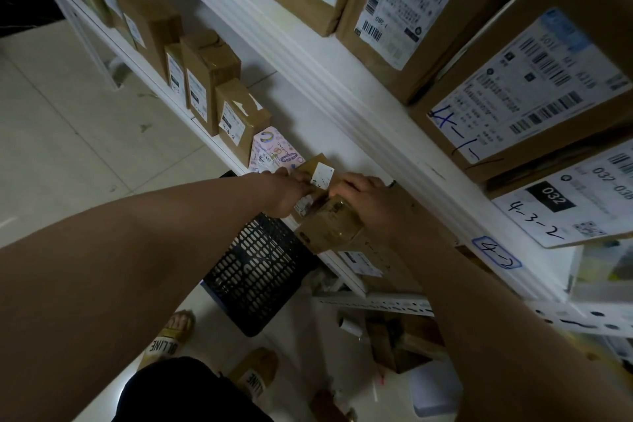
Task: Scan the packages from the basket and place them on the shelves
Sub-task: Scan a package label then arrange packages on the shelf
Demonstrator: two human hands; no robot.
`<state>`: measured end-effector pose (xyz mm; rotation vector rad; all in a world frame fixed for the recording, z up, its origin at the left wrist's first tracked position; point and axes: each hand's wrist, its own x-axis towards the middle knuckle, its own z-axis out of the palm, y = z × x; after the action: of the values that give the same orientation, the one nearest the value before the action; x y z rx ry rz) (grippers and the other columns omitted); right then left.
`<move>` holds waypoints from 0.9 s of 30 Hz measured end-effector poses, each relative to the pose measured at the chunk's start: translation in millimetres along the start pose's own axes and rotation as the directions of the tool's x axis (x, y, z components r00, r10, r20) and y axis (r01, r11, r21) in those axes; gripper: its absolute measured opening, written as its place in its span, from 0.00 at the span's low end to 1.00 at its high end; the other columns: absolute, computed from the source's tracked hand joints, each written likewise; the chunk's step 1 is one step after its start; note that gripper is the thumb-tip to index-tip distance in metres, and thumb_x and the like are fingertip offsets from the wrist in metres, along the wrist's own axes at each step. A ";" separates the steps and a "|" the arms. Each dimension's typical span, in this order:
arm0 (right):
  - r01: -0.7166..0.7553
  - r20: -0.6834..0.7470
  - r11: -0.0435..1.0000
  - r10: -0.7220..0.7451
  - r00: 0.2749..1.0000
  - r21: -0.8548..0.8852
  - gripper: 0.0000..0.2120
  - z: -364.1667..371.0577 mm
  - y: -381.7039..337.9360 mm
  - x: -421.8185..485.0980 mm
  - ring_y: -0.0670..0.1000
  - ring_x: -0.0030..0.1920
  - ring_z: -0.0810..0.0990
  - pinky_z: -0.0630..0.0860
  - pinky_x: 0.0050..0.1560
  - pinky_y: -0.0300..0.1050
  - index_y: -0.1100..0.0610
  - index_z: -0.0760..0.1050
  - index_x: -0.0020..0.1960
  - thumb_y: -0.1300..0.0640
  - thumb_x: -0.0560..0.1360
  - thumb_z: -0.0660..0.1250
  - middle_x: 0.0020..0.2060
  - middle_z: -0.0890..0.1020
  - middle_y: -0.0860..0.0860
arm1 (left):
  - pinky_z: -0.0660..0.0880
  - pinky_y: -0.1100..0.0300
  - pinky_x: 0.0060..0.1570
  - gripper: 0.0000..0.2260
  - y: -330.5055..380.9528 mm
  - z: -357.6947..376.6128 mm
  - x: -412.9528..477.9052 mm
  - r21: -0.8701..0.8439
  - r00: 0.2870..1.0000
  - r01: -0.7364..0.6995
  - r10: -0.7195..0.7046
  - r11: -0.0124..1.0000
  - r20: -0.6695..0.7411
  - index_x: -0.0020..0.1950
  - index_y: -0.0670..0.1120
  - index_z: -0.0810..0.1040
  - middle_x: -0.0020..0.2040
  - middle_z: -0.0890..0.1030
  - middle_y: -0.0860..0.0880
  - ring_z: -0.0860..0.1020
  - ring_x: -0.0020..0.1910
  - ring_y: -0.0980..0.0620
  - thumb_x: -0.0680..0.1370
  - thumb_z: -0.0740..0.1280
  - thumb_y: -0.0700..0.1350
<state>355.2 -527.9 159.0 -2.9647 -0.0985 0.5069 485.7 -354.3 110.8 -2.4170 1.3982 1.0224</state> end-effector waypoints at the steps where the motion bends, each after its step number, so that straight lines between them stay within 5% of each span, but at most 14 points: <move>1: -0.017 -0.023 0.999 0.016 1.000 -0.032 0.23 -0.8 0.6 0.4 0.56 0.72 0.64 0.68 0.68 0.50 0.45 0.69 0.71 0.55 0.78 0.67 0.74 0.63 0.47 | 0.65 0.41 0.67 0.34 0.4 -0.3 0.5 -0.006 1.000 0.001 -0.001 1.000 0.000 0.82 0.56 0.50 0.82 0.46 0.49 0.55 0.77 0.36 0.80 0.60 0.38; 6: -0.134 -0.098 0.966 0.115 0.989 -0.221 0.25 2.1 -1.5 7.0 0.58 0.73 0.63 0.63 0.68 0.48 0.48 0.64 0.76 0.57 0.80 0.62 0.75 0.63 0.53 | 0.64 0.48 0.67 0.31 1.6 1.5 3.8 -0.036 1.000 0.018 -0.018 0.999 0.005 0.82 0.54 0.52 0.82 0.46 0.48 0.58 0.75 0.38 0.81 0.59 0.40; 11: -0.212 -0.058 0.946 0.204 0.977 -0.245 0.31 16.2 1.5 25.5 0.63 0.77 0.56 0.62 0.73 0.57 0.46 0.62 0.77 0.52 0.77 0.69 0.78 0.57 0.56 | 0.67 0.46 0.65 0.33 0.3 2.7 4.4 -0.051 1.000 0.010 -0.010 0.999 -0.004 0.82 0.54 0.51 0.82 0.45 0.48 0.59 0.74 0.36 0.80 0.61 0.39; 19: -0.365 0.103 0.928 0.357 0.928 0.070 0.36 28.6 2.7 32.9 0.64 0.80 0.41 0.49 0.75 0.71 0.41 0.50 0.81 0.61 0.80 0.62 0.81 0.41 0.55 | 0.62 0.41 0.70 0.32 13.3 2.1 1.9 -0.145 0.997 0.044 -0.053 0.989 -0.064 0.80 0.50 0.57 0.80 0.53 0.45 0.57 0.75 0.36 0.78 0.65 0.45; 21: -0.446 0.154 0.886 0.427 0.891 0.124 0.37 30.5 4.5 34.1 0.63 0.81 0.40 0.47 0.76 0.69 0.42 0.48 0.81 0.56 0.80 0.62 0.82 0.41 0.55 | 0.58 0.40 0.72 0.34 19.9 0.9 3.9 -0.159 0.994 0.055 -0.069 0.986 -0.088 0.81 0.49 0.56 0.80 0.54 0.44 0.55 0.77 0.37 0.78 0.66 0.49; 27: -0.457 0.227 0.881 0.473 0.851 -0.122 0.41 51.0 11.5 33.9 0.60 0.81 0.42 0.46 0.76 0.70 0.52 0.47 0.82 0.35 0.78 0.58 0.82 0.52 0.54 | 0.56 0.39 0.73 0.33 26.6 5.5 13.3 -0.146 0.990 0.072 -0.088 0.987 -0.110 0.81 0.49 0.56 0.81 0.52 0.45 0.51 0.79 0.39 0.79 0.66 0.52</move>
<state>370.6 -530.3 98.7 -2.9576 0.6107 0.9509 465.7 -375.7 103.1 -2.6506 1.2912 1.0091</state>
